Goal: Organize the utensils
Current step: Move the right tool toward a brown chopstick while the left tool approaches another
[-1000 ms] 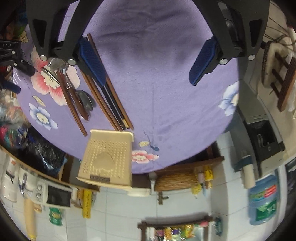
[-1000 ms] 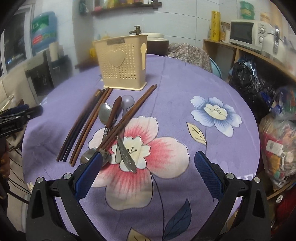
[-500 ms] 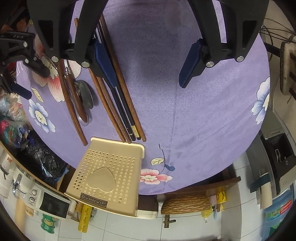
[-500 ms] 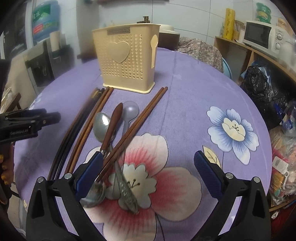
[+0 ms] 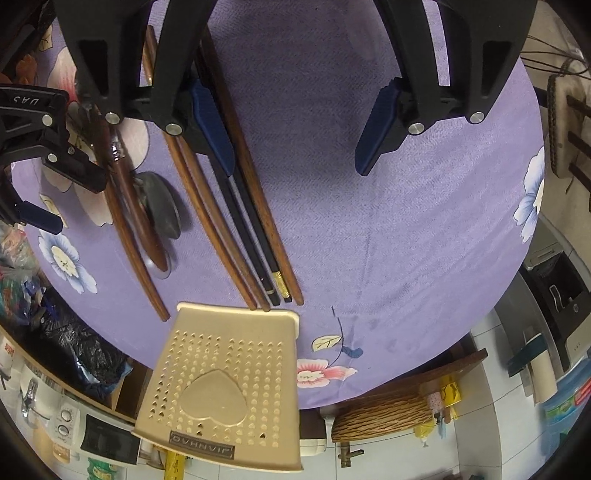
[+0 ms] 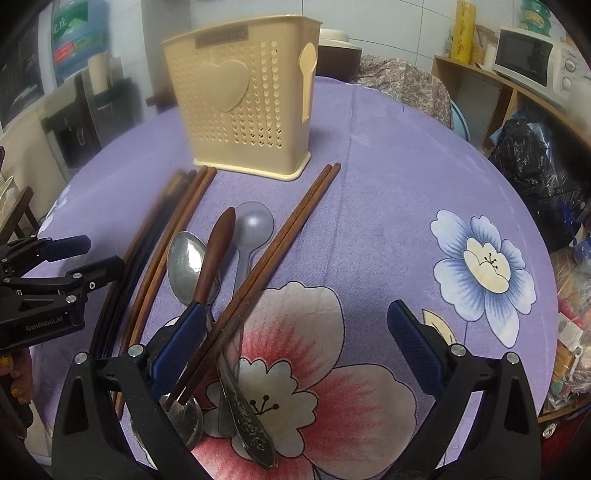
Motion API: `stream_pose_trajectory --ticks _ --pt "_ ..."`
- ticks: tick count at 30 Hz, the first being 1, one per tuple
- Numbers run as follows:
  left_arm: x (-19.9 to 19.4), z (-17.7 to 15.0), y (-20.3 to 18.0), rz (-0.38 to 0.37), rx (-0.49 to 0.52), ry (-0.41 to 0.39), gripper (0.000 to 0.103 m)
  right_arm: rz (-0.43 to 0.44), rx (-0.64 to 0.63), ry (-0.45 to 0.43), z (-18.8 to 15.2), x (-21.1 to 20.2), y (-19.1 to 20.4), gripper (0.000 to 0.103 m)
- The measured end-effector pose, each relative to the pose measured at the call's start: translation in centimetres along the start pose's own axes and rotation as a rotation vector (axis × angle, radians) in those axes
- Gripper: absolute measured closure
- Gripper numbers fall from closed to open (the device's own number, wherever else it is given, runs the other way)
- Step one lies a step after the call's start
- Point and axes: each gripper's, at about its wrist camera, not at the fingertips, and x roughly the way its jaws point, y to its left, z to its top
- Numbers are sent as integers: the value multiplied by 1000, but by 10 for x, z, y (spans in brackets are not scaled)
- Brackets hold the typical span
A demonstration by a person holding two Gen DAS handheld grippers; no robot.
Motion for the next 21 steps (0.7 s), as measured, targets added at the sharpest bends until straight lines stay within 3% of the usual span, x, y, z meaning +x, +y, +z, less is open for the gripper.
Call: stream_pose_trajectory --ticks 7,12,18,21 --pt "2 -2 5 -4 -6 5 33 -28 -13 23 -3 7 -3 6" --pt "0 0 11 32 22 10 32 -72 22 31 -8 0 -33 6" --pt "2 5 26 69 22 21 32 -44 70 14 -1 -9 -56 6" --pt "9 12 29 52 10 46 32 -16 92 -5 10 -7 -60 6"
